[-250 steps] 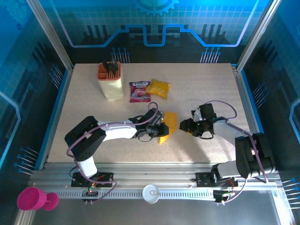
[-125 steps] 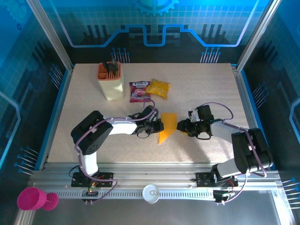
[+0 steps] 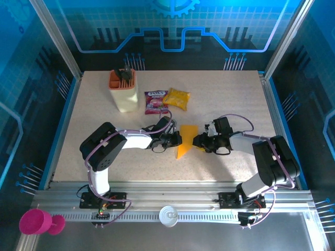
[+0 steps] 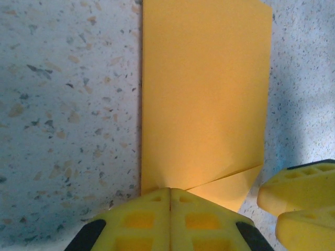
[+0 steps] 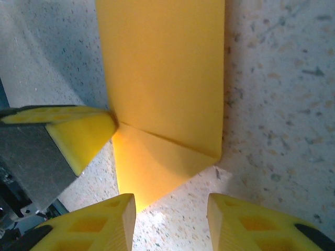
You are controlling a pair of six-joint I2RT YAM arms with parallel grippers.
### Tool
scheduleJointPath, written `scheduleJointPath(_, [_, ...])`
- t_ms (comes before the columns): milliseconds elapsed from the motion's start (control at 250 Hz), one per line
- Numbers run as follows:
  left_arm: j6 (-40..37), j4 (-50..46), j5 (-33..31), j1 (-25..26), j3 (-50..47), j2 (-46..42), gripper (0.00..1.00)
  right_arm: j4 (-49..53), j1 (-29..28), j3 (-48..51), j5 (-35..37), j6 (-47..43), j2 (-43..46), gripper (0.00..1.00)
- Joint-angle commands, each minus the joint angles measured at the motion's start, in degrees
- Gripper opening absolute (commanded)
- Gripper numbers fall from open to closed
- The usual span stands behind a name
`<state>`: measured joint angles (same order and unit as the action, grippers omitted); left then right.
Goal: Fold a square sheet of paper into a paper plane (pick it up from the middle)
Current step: Fold the wing for the fifth time at the center of the table.
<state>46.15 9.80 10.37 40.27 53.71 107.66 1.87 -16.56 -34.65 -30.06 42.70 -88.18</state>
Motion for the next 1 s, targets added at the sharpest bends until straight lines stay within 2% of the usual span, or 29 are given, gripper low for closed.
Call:
scheduleJointPath(0, [-1.62, 1.28, 1.45, -0.46, -1.3, 0.54, 0.06, -1.15, -0.58, -1.96, -0.49, 0.61, -1.55, 0.39])
scheduleJointPath(280, [-1.75, 2.05, 1.71, -0.63, -2.28, 0.56, 0.04, -2.09, -0.41, -3.47, -0.87, 0.98, -4.13, 0.3])
scheduleJointPath(491, [-2.55, 1.92, 2.17, -1.49, -2.06, -0.19, 0.03, -3.37, -0.32, -2.82, -0.58, 1.74, -5.18, 0.0])
scheduleJointPath(619, [-5.36, -0.26, 1.03, -1.91, -0.99, -2.7, 0.09, -5.33, -0.39, 0.32, 1.63, 4.73, -3.72, 0.0])
scheduleJointPath(767, [-8.63, -3.24, 0.1, -1.75, 0.19, -5.37, 0.26, -8.04, -1.0, 5.92, 6.4, 11.08, 0.16, 0.0])
scheduleJointPath(895, [-12.42, -5.53, -1.62, 0.55, 0.17, -7.08, 0.36, -8.45, -3.13, 9.3, 11.77, 16.06, 4.36, 0.0])
scheduleJointPath(995, [-15.63, -7.51, -4.85, 3.49, -0.31, -8.63, 0.38, -6.09, -5.59, 9.91, 16.23, 18.66, 8.13, 0.0])
